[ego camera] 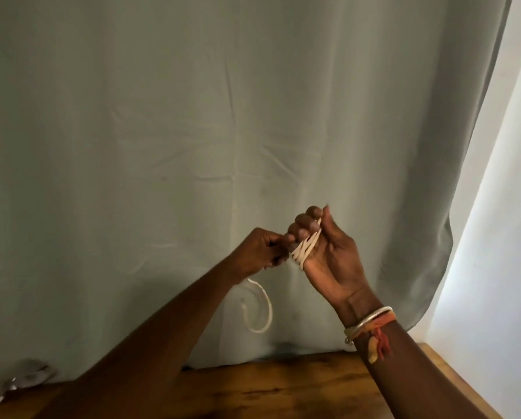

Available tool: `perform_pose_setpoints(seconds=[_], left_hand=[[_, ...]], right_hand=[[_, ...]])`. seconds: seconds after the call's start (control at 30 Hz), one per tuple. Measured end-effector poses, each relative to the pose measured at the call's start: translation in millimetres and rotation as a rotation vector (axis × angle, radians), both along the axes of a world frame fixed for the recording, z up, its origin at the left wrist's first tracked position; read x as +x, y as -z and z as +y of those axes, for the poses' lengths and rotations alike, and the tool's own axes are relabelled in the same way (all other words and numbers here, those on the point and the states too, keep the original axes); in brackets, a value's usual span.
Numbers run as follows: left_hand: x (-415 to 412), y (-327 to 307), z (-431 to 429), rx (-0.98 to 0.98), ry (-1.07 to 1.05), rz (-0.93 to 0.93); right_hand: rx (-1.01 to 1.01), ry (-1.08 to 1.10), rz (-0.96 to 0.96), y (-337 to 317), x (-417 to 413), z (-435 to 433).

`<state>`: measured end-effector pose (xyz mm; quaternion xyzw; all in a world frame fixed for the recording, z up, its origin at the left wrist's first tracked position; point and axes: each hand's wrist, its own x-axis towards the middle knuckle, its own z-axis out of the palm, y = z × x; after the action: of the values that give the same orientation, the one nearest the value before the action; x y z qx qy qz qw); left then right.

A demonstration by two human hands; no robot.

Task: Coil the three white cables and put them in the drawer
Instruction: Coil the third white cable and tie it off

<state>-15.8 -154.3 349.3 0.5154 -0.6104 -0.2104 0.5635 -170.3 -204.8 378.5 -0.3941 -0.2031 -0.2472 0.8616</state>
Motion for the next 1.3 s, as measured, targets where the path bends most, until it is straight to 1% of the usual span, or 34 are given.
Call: perform_pose_setpoints(seconds=[0.03, 0.1, 0.2, 0.23, 0.27, 0.3, 0.37, 0.4, 0.43, 0.47, 0.53, 0.63, 0.67, 0.73, 0.77, 0.83, 0.87, 0.93, 0.97, 1.1, 1.17, 1.2, 1.3], left_hand=[[-5, 7, -1, 0.033, -0.013, 0.003], [-13, 21, -3, 0.071, 0.031, -0.039], [-18, 32, -4, 0.113, 0.054, -0.119], [-20, 32, -5, 0.137, 0.045, -0.163], [-23, 30, -6, 0.163, 0.043, -0.226], [-26, 28, -7, 0.193, 0.046, -0.311], [-32, 19, -8, 0.263, 0.05, -0.514], [-33, 14, -9, 0.291, 0.052, -0.612], [-32, 8, -10, 0.313, 0.048, -0.697], [-29, 2, -9, 0.328, 0.038, -0.773], [-23, -11, -8, 0.346, 0.012, -0.909], [-11, -32, -2, 0.379, -0.013, -1.067], [-8, -39, -1, 0.392, -0.024, -1.108], [-3, -49, 2, 0.4, -0.043, -1.194], [-1, -53, 3, 0.39, -0.052, -1.236], [3, -60, 6, 0.349, -0.071, -1.302], [5, -62, 6, 0.321, -0.075, -1.308], [8, -62, 7, 0.245, -0.069, -1.233], [10, -60, 8, 0.204, -0.059, -1.148], [15, -43, 14, 0.068, 0.004, -0.667], [14, -30, 19, 0.056, 0.015, -0.414], [13, -23, 20, 0.082, 0.023, -0.314], [2, -8, 22, 0.159, 0.098, -0.144]], right_hand=[[0.041, 0.088, -0.029, -6, 2, -2], [0.123, 0.305, -0.045, -17, 4, -10], [0.215, 0.666, 0.005, -24, 11, -28], [0.218, 0.769, 0.032, -20, 12, -35], [0.172, 0.873, 0.063, -14, 13, -40], [0.056, 1.006, 0.112, -4, 14, -46], [-0.35, 1.319, 0.252, 20, 13, -57], [-0.555, 1.4, 0.307, 31, 13, -61], [-0.701, 1.402, 0.358, 40, 13, -64], [-0.789, 1.34, 0.412, 46, 12, -64], [-0.903, 1.183, 0.54, 53, 11, -62], [-0.98, 0.975, 0.775, 60, 9, -55], [-0.935, 0.868, 0.85, 62, 9, -52], [-0.712, 0.606, 0.955, 64, 9, -44], [-0.61, 0.482, 0.969, 65, 8, -39], [-0.47, 0.244, 0.926, 65, 6, -32], [-0.394, 0.12, 0.861, 65, 5, -30], [-0.234, -0.085, 0.689, 60, 3, -27], [-0.181, -0.152, 0.603, 58, 3, -26], [-0.071, -0.299, 0.306, 44, -1, -20], [-0.033, -0.32, 0.2, 32, -3, -15], [-0.02, -0.305, 0.157, 26, -4, -12], [0.005, -0.177, 0.077, 12, -2, -5]])
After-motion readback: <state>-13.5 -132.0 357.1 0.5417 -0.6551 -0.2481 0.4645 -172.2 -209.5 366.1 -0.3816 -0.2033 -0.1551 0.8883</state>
